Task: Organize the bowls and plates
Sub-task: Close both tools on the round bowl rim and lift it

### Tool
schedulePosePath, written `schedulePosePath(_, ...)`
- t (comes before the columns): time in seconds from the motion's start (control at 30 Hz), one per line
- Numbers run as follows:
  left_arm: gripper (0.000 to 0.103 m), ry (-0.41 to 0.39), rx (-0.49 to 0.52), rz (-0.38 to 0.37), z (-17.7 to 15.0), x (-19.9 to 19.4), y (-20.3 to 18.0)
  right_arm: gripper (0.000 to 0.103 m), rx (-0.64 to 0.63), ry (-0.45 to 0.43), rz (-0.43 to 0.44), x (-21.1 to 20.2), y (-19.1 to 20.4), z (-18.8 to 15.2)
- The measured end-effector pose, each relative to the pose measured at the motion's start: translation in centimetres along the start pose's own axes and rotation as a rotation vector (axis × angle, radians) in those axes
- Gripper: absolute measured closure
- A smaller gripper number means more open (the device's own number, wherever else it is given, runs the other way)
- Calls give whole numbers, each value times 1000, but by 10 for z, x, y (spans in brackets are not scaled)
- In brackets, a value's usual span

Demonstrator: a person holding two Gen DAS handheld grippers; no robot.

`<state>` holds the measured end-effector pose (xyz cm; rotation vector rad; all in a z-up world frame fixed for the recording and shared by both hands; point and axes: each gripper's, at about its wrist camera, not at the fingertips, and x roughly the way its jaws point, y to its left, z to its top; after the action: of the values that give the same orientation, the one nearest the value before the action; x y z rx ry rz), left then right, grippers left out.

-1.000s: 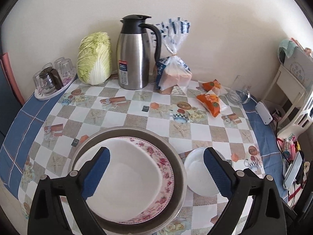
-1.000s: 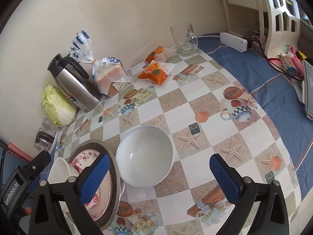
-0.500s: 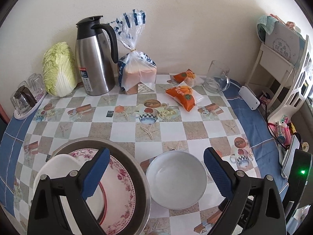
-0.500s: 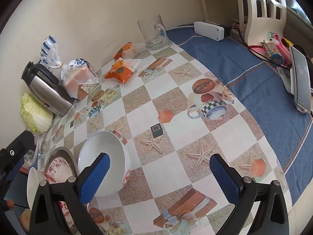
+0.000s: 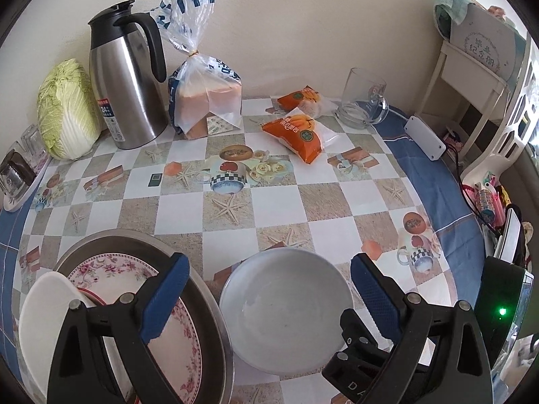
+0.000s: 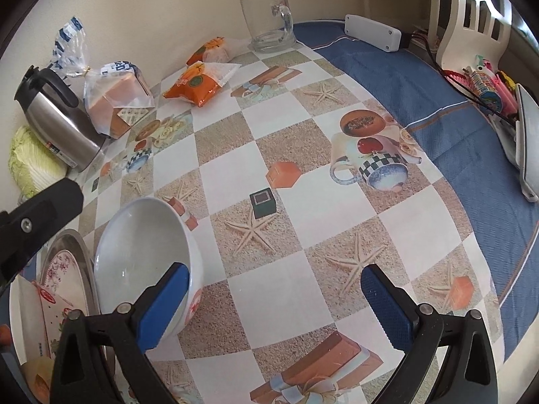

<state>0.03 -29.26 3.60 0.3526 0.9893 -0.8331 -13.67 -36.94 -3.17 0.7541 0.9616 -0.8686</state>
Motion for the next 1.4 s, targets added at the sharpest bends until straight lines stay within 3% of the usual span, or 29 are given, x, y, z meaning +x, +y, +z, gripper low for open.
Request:
schedulePosePath(0.2, 6, -5, 6, -19, 0, 2, 1, 0, -29, -14, -30, 1, 4, 0)
schedulePosePath(0.37, 6, -19, -3, -29, 1, 1, 2, 6, -28, -41, -71, -3, 1, 2)
schedulePosePath(0.6, 6, -62, -11, -32, 1, 0, 1, 8, -2, -53, -60, -4, -8, 3)
schedulePosePath(0.73, 6, -46, -6, -41, 0, 3, 0, 19, -1, -69, -67, -5, -9, 3)
schedulePosePath(0.83, 6, -18, -6, -68, -1, 9, -1, 34, 25, -70, -55, -6, -13, 4)
schedulePosePath(1.1, 8, 50, 37, -43, -10, 27, -11, 66, 58, -53, -14, -4, -18, 4)
schedulePosePath(1.13, 9, 54, 42, -40, -11, 28, -12, 69, 60, -53, -9, -4, -18, 4)
schedulePosePath(1.2, 30, 67, 42, -39, -13, 33, -12, 72, 65, -51, 0, -3, -18, 3)
schedulePosePath(1.4, 70, 137, 39, -56, -22, 53, -11, 84, 73, -40, 32, -1, -17, 2)
